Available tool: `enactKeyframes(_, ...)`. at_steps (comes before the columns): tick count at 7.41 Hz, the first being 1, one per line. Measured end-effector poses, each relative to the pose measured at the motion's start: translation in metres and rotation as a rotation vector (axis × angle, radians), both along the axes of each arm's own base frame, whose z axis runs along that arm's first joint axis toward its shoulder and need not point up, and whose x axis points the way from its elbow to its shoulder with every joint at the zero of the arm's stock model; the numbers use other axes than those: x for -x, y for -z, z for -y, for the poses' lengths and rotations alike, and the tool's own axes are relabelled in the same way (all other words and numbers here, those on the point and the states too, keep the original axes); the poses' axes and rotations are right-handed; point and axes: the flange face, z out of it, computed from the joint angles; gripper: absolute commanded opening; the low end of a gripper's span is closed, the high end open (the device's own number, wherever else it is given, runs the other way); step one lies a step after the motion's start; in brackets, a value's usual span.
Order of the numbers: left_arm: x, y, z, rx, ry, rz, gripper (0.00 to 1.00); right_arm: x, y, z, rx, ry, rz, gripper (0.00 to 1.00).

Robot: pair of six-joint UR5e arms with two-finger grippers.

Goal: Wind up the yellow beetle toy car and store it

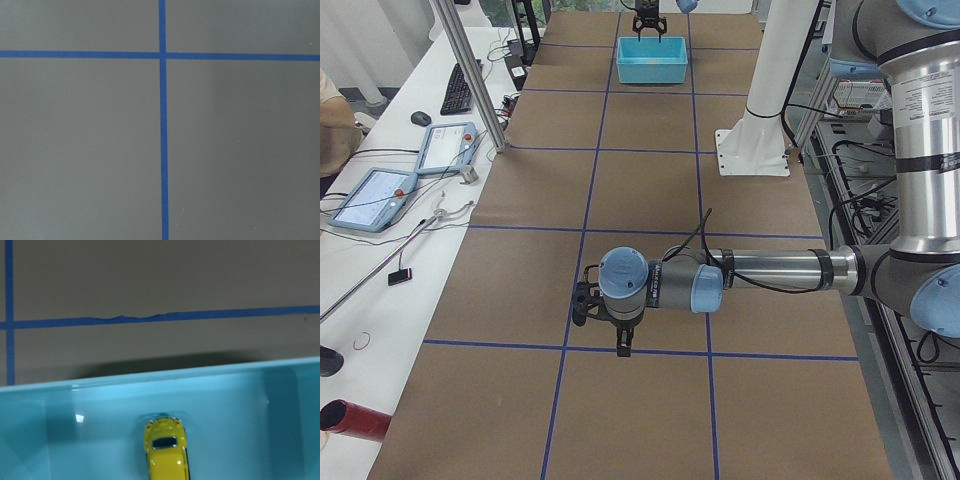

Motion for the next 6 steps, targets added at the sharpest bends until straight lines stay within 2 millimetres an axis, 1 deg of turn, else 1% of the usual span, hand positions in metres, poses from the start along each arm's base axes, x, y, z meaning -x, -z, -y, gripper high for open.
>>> enactKeyframes(1,0.000,0.000,0.000,0.000,0.000,0.000,1.00,-0.038,-0.001,0.005,0.034,-0.077,0.021,1.00)
enactKeyframes(2,0.000,0.000,0.000,0.000,0.000,0.000,1.00,-0.071,-0.004,0.009,0.097,-0.156,0.038,1.00)
enactKeyframes(3,0.000,0.001,0.000,-0.001,0.000,0.000,1.00,-0.098,-0.009,0.011,0.195,-0.250,0.052,1.00)
enactKeyframes(4,0.000,0.001,0.001,-0.002,0.000,0.000,1.00,-0.116,-0.016,0.012,0.321,-0.355,0.058,1.00)
enactKeyframes(5,0.000,0.001,0.001,-0.002,0.000,0.000,1.00,-0.127,-0.027,0.012,0.471,-0.464,0.057,1.00)
enactKeyframes(6,0.000,0.001,0.001,-0.002,0.000,0.000,1.00,-0.133,-0.040,0.012,0.641,-0.581,0.054,1.00)
